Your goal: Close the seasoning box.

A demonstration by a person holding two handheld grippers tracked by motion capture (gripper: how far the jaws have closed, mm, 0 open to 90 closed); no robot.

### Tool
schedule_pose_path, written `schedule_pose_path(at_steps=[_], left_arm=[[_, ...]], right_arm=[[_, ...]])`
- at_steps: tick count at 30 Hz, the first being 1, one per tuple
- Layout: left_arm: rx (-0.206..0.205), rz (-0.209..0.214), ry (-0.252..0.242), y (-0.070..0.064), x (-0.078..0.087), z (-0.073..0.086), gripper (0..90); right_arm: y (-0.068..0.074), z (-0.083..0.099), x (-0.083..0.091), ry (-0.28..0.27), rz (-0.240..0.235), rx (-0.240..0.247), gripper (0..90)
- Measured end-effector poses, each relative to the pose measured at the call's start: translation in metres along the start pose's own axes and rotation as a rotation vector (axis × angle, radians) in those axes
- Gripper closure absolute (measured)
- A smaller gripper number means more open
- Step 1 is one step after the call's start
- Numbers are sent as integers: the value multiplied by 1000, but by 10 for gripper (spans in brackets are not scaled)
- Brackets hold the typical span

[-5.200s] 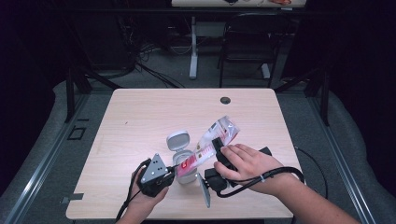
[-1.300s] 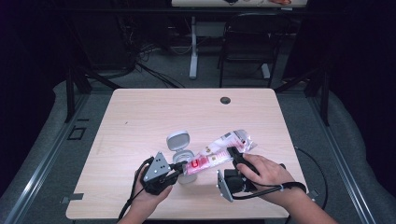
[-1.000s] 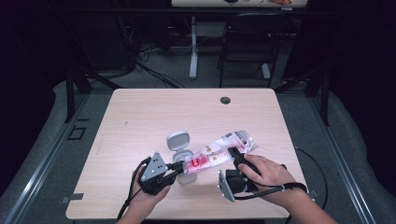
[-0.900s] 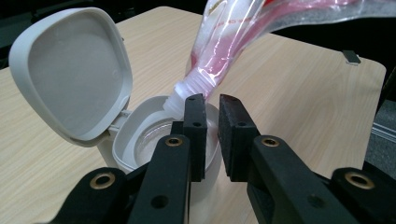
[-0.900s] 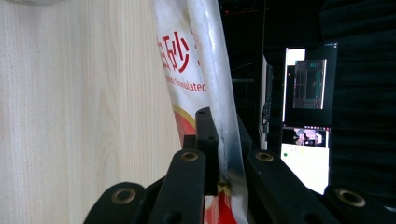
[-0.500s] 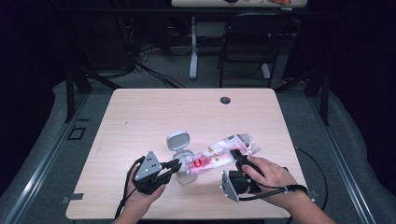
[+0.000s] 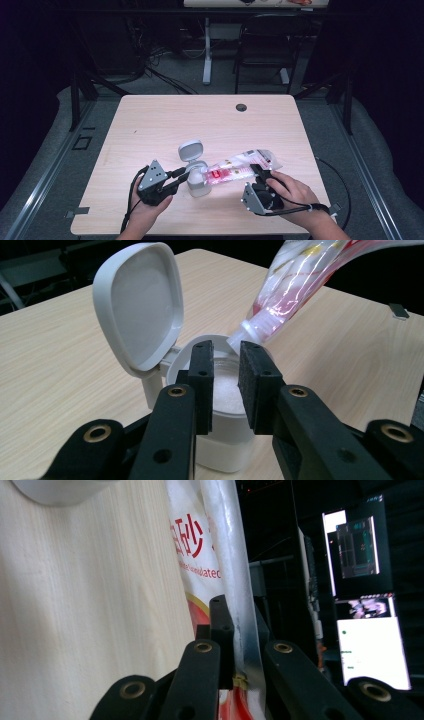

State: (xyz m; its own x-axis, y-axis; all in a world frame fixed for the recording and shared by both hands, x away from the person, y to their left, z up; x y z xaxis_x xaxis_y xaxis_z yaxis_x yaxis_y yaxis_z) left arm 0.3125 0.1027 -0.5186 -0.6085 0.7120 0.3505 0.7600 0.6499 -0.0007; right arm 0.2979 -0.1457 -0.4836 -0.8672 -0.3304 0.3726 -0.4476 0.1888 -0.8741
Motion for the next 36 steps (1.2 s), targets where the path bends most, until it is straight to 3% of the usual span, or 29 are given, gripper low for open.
schedule_pose_path(at_steps=[3, 7, 14, 24, 28, 36], left_arm=[[7, -5, -4, 3, 1, 0, 767], [14, -12, -3, 5, 1, 1, 765], [17, -15, -3, 6, 1, 2, 761], [18, -17, -2, 8, 2, 2, 759], [18, -21, -2, 8, 2, 2, 759], [22, -25, -7, 9, 2, 1, 759]], right_arm=[[5, 3, -1, -16, -6, -64, 882], [10, 8, -2, -5, -19, -93, 882], [15, 12, -3, -44, -33, -219, 884], [20, 17, -2, -42, -50, -272, 888], [19, 19, -1, -56, -57, -320, 889], [17, 18, -1, -78, -67, -363, 889]])
Point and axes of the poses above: each handheld gripper's, and its own axes: x roughly backward along the jaws, z roughly out of its underside, y roughly to its left, the point moved 7 cm from there along -x, roughly forward along the jaws, and after that the axes turned 5 degrees about -y, right-handed, at the moved point
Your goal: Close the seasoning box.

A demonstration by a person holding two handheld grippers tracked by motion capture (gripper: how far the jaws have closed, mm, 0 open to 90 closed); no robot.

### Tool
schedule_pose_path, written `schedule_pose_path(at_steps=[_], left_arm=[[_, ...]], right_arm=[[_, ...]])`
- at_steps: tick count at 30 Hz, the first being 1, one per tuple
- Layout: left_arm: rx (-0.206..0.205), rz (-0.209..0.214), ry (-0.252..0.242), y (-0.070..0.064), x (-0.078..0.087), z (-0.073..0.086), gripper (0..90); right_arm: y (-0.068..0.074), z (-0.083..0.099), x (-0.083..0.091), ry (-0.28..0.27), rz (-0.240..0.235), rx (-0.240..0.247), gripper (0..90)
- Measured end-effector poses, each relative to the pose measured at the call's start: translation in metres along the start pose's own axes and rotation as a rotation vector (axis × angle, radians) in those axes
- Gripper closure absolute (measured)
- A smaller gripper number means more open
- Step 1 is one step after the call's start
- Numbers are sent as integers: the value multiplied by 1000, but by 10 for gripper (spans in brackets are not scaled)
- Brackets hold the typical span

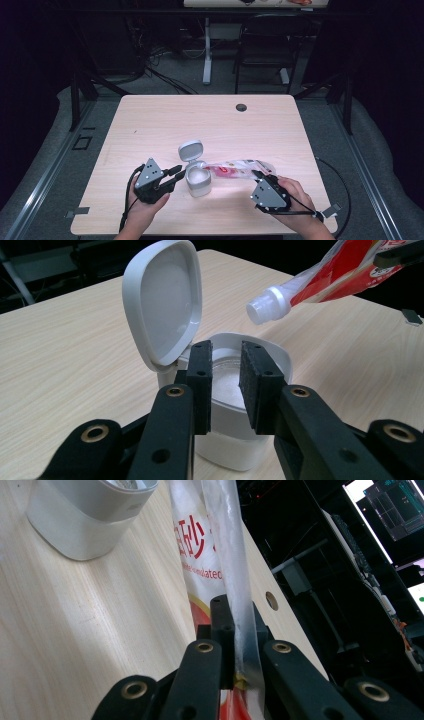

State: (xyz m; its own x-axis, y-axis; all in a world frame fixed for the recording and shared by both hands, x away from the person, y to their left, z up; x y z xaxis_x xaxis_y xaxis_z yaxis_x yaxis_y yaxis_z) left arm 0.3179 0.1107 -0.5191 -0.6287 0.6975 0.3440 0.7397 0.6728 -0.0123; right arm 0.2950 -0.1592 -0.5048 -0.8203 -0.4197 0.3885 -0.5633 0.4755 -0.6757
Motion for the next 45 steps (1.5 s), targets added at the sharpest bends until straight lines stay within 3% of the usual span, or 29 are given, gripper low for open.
schedule_pose_path(at_steps=[28, 45], left_arm=[[8, -13, -11, 4, 2, -1, 759], [12, -23, -13, 8, 5, -2, 759]], right_arm=[[-7, -3, 3, -55, -20, -117, 890], [-14, -2, 3, -133, -35, -314, 891]])
Point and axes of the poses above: each handheld gripper's, and its own axes: x roughly backward along the jaws, z roughly out of its underside, y roughly to its left, the point moved 7 cm from there along -x, roughly forward along the jaws, and after that the axes turned 5 degrees about -y, right-handed, at the moved point
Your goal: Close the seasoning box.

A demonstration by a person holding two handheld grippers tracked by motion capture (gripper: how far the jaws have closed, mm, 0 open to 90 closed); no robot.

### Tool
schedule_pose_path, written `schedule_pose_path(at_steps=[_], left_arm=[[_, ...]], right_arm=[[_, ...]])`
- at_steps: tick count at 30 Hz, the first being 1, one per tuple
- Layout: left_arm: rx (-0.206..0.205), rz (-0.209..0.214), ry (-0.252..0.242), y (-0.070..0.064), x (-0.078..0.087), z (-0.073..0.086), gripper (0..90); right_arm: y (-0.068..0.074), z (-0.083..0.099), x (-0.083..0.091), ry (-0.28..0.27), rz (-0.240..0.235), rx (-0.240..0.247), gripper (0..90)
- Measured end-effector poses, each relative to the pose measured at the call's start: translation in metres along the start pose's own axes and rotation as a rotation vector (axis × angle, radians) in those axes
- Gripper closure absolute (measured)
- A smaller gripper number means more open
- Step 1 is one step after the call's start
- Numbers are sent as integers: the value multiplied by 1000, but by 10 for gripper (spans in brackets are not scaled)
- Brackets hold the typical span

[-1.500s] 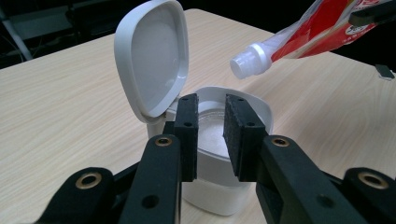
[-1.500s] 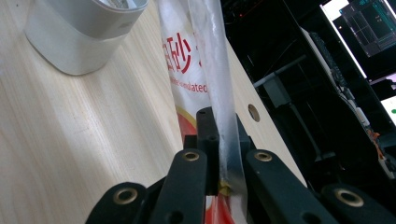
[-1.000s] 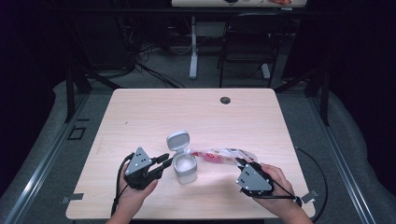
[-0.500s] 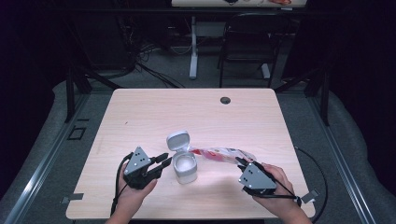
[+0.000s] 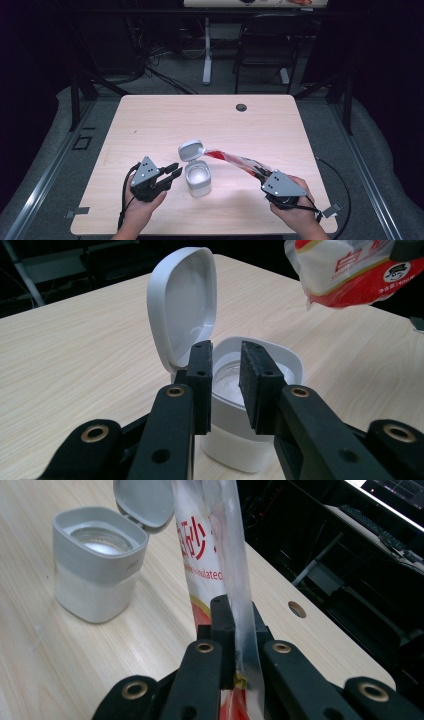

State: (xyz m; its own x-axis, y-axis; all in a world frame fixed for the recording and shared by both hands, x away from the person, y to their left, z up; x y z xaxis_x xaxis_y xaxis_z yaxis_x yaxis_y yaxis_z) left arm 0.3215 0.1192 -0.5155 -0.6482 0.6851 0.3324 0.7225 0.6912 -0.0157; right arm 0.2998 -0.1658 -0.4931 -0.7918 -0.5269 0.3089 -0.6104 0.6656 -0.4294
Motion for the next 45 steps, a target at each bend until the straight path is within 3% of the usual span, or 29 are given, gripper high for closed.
schedule_pose_path(at_steps=[7, 20, 31, 45], left_arm=[[0, 1, -2, 0, 0, 0, 759], [1, -3, -3, 1, 1, 0, 759], [4, -4, -5, 2, 1, 0, 759], [5, -11, -4, 4, 1, 0, 759]], right_arm=[[-7, -5, -1, -36, 6, -66, 891], [-29, -8, -6, -125, 2, -283, 891], [-37, 1, -13, -131, 34, -345, 891], [-48, 38, -21, -63, 95, -373, 891]])
Point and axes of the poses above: each handheld gripper's, and its own axes: x roughly backward along the jaws, z roughly out of its underside, y roughly to its left, the point moved 7 cm from there along -x, roughly forward along the jaws, and after that the axes turned 5 degrees about -y, right-handed, at the moved point
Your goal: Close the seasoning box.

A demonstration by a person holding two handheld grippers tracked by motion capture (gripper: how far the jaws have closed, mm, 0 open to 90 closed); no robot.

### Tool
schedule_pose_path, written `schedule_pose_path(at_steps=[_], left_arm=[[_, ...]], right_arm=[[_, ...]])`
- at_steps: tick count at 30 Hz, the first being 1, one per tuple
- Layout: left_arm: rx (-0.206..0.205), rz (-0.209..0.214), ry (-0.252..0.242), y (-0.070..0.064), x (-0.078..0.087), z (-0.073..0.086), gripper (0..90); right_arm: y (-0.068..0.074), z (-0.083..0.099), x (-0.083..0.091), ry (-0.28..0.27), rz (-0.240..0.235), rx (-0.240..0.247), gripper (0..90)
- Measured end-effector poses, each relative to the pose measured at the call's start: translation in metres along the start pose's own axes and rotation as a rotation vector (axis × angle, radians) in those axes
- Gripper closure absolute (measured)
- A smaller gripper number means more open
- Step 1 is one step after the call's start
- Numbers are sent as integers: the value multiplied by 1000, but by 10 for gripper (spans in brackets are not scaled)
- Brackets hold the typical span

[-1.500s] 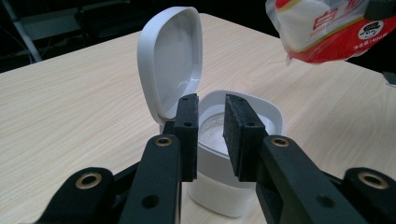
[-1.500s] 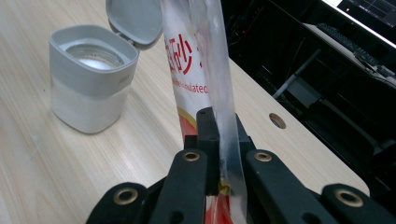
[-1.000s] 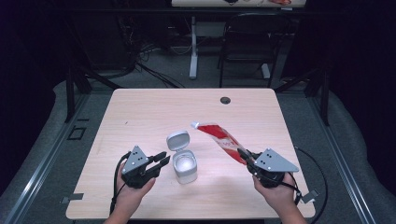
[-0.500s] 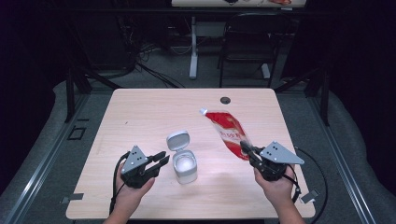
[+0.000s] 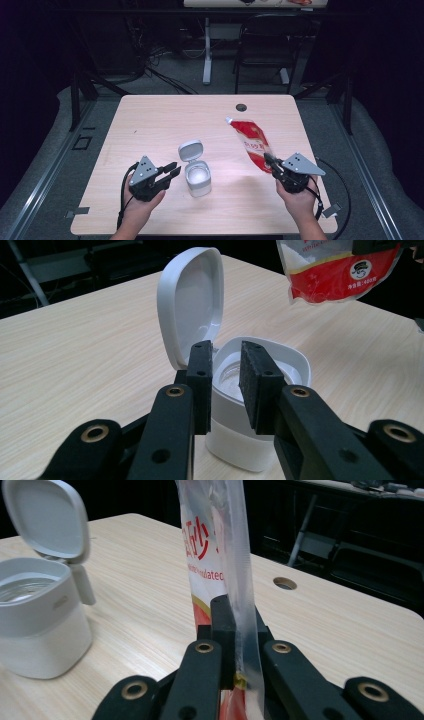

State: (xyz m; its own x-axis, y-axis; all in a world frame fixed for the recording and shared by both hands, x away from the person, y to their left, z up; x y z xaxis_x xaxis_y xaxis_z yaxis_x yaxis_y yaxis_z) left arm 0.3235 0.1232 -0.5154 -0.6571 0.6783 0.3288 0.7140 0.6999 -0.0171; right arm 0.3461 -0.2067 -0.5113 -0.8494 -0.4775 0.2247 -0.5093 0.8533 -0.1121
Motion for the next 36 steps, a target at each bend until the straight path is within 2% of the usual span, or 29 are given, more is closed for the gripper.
schedule_pose_path(at_steps=[4, 11, 16, 23, 36], left_arm=[[1, -2, 1, 2, 1, 1, 759], [5, -11, 7, 4, 1, 3, 757], [12, -19, 10, 8, 2, 6, 757], [13, -21, 14, 9, 3, 7, 756], [19, -27, 16, 9, 3, 10, 754]], right_arm=[[-8, 8, 0, 5, 24, -28, 890], [-19, 21, -2, 40, 54, -48, 890], [-22, 29, -5, 71, 57, -55, 890], [-24, 33, -16, 80, 55, -87, 890], [-28, 40, -28, 99, 48, -97, 889]])
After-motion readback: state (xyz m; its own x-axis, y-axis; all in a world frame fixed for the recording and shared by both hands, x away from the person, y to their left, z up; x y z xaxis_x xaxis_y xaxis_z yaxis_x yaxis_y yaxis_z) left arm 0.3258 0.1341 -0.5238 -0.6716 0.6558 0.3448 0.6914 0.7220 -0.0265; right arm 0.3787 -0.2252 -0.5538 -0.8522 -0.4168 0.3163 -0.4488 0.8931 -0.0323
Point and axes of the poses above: each handheld gripper's, and its own axes: x roughly backward along the jaws, z roughly out of its underside, y roughly to its left, the point moved 7 cm from there along -x, roughly forward along the jaws, and after that the axes turned 5 degrees about -y, right-handed, at the moved point
